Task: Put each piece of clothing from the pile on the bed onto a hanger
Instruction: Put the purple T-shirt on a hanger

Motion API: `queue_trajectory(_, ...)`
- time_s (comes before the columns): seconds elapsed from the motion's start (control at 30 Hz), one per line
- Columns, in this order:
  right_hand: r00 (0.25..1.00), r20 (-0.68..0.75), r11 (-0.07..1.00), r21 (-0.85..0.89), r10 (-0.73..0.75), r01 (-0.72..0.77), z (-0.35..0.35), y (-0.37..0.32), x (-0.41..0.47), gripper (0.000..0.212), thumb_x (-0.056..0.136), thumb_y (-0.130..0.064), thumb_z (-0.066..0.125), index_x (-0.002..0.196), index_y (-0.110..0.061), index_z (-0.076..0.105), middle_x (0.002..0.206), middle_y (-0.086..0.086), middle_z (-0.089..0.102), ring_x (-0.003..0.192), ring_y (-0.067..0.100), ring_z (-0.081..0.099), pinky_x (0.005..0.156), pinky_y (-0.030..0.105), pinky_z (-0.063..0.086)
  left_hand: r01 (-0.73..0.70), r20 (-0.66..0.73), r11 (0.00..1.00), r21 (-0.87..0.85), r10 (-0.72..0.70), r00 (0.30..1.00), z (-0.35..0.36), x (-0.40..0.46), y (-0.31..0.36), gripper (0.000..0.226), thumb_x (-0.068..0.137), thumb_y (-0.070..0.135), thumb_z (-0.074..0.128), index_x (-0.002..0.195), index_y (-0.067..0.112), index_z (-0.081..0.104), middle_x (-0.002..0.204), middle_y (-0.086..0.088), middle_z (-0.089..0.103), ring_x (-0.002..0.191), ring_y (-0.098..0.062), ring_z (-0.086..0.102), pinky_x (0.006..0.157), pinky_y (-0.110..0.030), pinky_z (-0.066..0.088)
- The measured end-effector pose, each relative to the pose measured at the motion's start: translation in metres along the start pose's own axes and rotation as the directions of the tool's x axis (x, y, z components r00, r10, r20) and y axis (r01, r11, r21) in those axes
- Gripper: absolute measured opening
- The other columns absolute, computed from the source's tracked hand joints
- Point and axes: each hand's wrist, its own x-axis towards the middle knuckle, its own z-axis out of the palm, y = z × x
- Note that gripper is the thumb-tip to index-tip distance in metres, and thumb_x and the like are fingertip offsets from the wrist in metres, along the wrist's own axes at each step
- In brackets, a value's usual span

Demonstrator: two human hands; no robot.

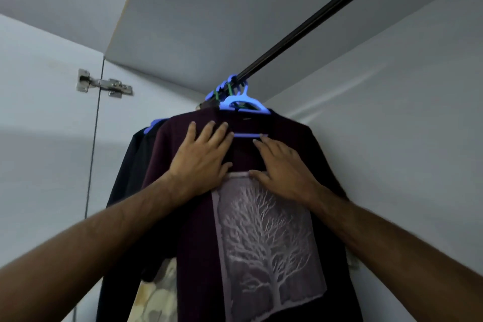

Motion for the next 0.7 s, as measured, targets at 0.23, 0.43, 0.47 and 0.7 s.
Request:
queue_trajectory(0.23, 0.992, 0.102, 0.986, 0.159, -0.076, 0.059, 0.023, -0.074, -0.109, 0.084, 0.094, -0.069, 0.031, 0.161, -0.022, 0.011, 0.169, -0.002, 0.002, 0.155, 0.018, 0.004, 0.125, 0.047, 0.012, -0.046, 0.182, 0.980, -0.194, 0.082, 0.980, -0.004, -0.165, 0.043, 0.071, 0.098, 0.059, 0.026, 0.155, 0.018, 0.035, 0.163, -0.008, 0.028, 0.151, -0.031, 0.023, 0.119, -0.061, 0.018)
queue_trajectory(0.43, 0.967, 0.218, 0.946, 0.318, -0.134, 0.060, 0.029, -0.184, -0.214, 0.087, 0.095, -0.070, 0.036, 0.161, -0.022, 0.007, 0.169, -0.002, -0.004, 0.155, 0.018, 0.002, 0.124, 0.051, 0.013, 0.061, 0.368, 0.951, -0.304, 0.058, 0.928, -0.038, -0.318, 0.046, 0.071, 0.101, 0.060, 0.025, 0.158, 0.018, 0.025, 0.167, -0.006, 0.016, 0.154, -0.028, 0.012, 0.119, -0.060, 0.018)
queue_trajectory(0.47, 0.960, 0.242, 0.938, 0.344, -0.142, 0.052, 0.028, -0.206, -0.228, 0.087, 0.095, -0.070, 0.034, 0.161, -0.022, 0.006, 0.169, -0.002, -0.006, 0.155, 0.019, 0.000, 0.125, 0.051, 0.011, 0.095, 0.407, 0.948, -0.302, 0.038, 0.912, -0.048, -0.346, 0.042, 0.071, 0.101, 0.060, 0.023, 0.159, 0.018, 0.024, 0.167, -0.005, 0.013, 0.154, -0.028, 0.011, 0.119, -0.060, 0.018)
queue_trajectory(0.7, 0.867, 0.381, 0.842, 0.534, -0.320, 0.077, 0.012, -0.395, -0.333, 0.087, 0.092, -0.071, 0.033, 0.161, -0.024, 0.011, 0.169, -0.001, -0.002, 0.155, 0.023, 0.003, 0.124, 0.053, 0.008, 0.306, 0.673, 0.922, -0.237, -0.071, 0.736, -0.143, -0.563, -0.002, 0.074, 0.102, 0.062, 0.022, 0.160, 0.016, 0.016, 0.168, -0.004, 0.006, 0.155, -0.030, 0.007, 0.119, -0.060, 0.018)
